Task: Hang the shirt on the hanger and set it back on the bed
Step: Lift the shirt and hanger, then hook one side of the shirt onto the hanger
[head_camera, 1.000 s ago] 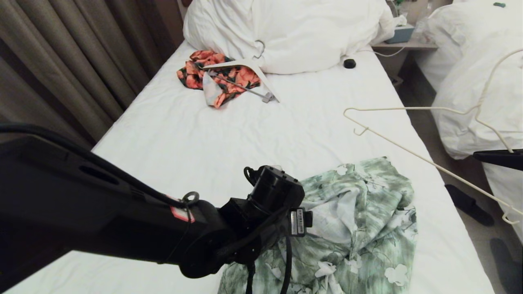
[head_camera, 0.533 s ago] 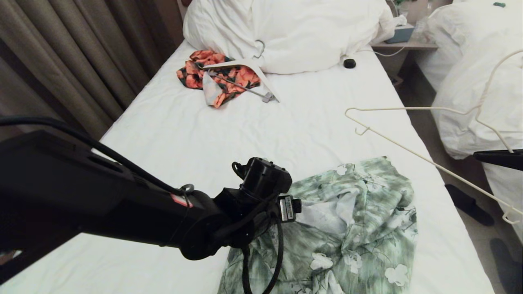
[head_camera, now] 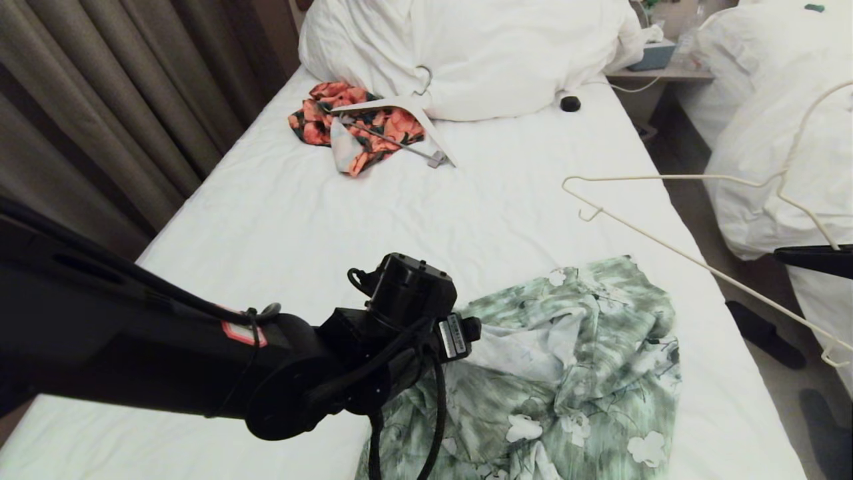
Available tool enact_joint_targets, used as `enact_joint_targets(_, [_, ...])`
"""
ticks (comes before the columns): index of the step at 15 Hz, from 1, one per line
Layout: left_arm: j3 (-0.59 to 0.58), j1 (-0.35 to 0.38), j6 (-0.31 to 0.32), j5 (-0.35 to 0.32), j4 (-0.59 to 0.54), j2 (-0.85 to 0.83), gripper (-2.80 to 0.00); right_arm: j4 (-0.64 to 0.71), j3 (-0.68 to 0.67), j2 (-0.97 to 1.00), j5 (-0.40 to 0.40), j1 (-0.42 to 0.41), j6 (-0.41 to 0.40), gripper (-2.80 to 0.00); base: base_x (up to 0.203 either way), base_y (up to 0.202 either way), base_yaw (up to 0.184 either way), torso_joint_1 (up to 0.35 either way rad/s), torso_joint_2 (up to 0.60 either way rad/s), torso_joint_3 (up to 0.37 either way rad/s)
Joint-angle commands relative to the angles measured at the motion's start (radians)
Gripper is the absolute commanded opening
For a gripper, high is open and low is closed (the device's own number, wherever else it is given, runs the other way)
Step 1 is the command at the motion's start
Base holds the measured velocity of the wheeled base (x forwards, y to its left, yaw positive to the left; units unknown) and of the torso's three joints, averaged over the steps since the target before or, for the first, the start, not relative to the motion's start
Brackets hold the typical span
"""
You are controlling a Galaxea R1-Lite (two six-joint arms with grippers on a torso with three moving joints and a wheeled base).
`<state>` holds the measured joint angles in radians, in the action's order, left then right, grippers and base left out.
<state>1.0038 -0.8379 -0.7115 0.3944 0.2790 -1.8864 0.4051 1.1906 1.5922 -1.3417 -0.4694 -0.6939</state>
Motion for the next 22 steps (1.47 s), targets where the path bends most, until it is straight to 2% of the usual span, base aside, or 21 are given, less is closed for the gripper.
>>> enact_joint_targets(1, [0.001, -0.001, -0.006, 0.001, 0.01, -0.006, 0.0, 0.002, 0.0, -0.008, -0.007, 0.0, -0.004, -2.8, 0.0, 0.0, 0.0, 0.0, 0.0, 0.0])
enact_joint_targets(8, [-0.002, 0.006, -0.012, -0.04, 0.069, -0.026, 0.0, 0.001, 0.001, -0.006, -0.007, -0.001, -0.004, -2.8, 0.0, 0.0, 0.0, 0.0, 0.0, 0.0])
enact_joint_targets(9, [-0.002, 0.008, -0.02, -0.04, 0.068, -0.026, -2.8, 0.001, 0.001, -0.006, -0.007, -0.002, -0.004, -2.8, 0.0, 0.0, 0.0, 0.0, 0.0, 0.0])
enact_joint_targets(19, [-0.002, 0.008, -0.023, -0.039, 0.069, -0.027, -2.8, 0.003, 0.001, -0.009, -0.008, 0.0, -0.004, -2.8, 0.0, 0.0, 0.0, 0.0, 0.0, 0.0])
enact_joint_targets(22, [-0.001, 0.005, -0.017, -0.044, 0.058, 0.043, -2.8, 0.009, -0.003, -0.015, -0.008, 0.014, -0.001, -2.8, 0.0, 0.0, 0.0, 0.0, 0.0, 0.0])
